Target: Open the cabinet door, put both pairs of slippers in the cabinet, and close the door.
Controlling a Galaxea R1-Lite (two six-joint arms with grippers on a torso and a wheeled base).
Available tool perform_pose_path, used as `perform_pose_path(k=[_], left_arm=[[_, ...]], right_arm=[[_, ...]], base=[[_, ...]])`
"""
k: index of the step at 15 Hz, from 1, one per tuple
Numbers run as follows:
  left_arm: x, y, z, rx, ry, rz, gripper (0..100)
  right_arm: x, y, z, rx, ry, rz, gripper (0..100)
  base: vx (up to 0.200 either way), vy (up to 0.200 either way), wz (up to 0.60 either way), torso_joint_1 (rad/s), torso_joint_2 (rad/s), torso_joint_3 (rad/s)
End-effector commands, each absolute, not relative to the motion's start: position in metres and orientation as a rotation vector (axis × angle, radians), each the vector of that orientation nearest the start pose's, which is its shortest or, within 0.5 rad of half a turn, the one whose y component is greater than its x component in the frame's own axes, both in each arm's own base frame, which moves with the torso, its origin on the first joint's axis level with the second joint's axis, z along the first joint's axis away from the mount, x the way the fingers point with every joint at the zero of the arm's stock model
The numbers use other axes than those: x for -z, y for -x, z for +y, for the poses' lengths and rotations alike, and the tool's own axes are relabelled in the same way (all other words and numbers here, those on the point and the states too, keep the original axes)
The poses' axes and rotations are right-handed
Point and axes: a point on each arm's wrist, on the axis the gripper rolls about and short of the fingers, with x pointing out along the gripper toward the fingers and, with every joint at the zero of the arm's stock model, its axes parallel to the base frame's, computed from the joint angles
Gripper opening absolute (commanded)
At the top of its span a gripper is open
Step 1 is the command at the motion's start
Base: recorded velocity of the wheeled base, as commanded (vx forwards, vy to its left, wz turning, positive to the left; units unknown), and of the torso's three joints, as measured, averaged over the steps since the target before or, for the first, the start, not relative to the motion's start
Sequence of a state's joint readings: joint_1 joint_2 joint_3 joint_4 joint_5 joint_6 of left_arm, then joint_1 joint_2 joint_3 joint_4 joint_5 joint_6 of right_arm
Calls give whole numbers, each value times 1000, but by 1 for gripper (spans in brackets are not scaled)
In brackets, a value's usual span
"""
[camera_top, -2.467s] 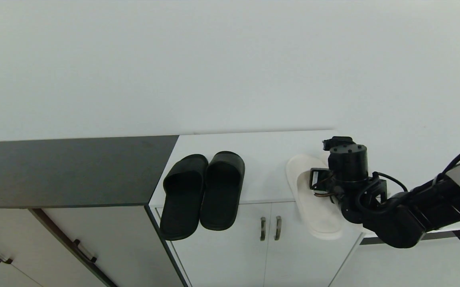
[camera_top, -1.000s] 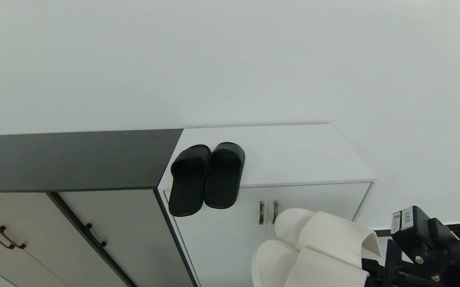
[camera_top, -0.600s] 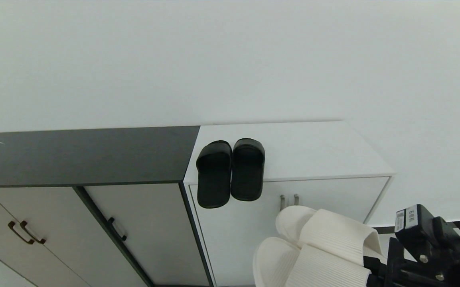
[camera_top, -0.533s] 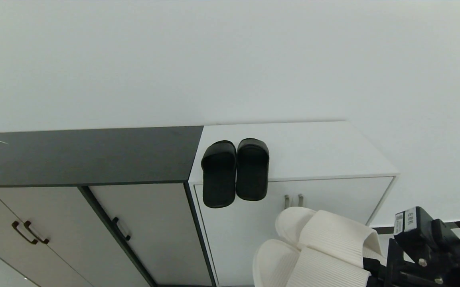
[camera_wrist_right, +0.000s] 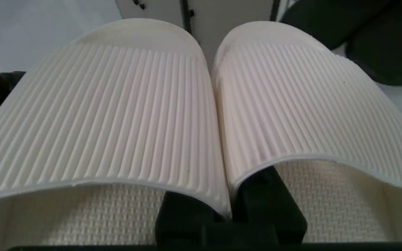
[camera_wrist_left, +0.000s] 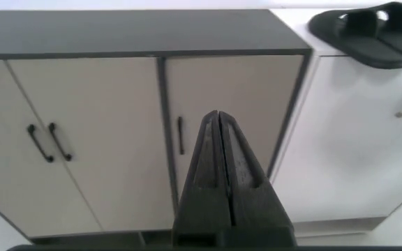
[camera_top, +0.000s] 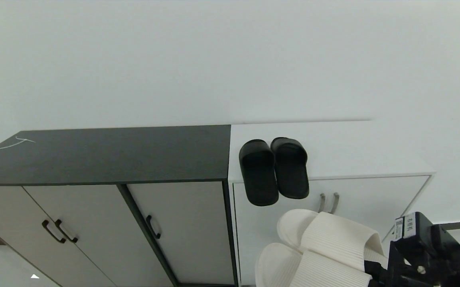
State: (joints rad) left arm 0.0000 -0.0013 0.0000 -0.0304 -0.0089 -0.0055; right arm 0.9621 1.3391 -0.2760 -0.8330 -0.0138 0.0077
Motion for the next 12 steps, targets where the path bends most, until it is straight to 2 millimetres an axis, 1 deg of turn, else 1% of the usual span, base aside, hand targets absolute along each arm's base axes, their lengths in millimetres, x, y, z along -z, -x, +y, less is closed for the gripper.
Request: perform_pose_path(k=[1, 12], left_arm=[[-79, 23, 0, 9, 6, -31, 0], [-79, 23, 0, 11, 6, -31, 0]], right_arm=[[-153, -104, 150, -944, 104, 213, 0], [-149, -105, 151, -944, 112, 227, 0]], base=[[0, 200, 0, 7, 2, 2], [0, 200, 0, 1, 2, 2]])
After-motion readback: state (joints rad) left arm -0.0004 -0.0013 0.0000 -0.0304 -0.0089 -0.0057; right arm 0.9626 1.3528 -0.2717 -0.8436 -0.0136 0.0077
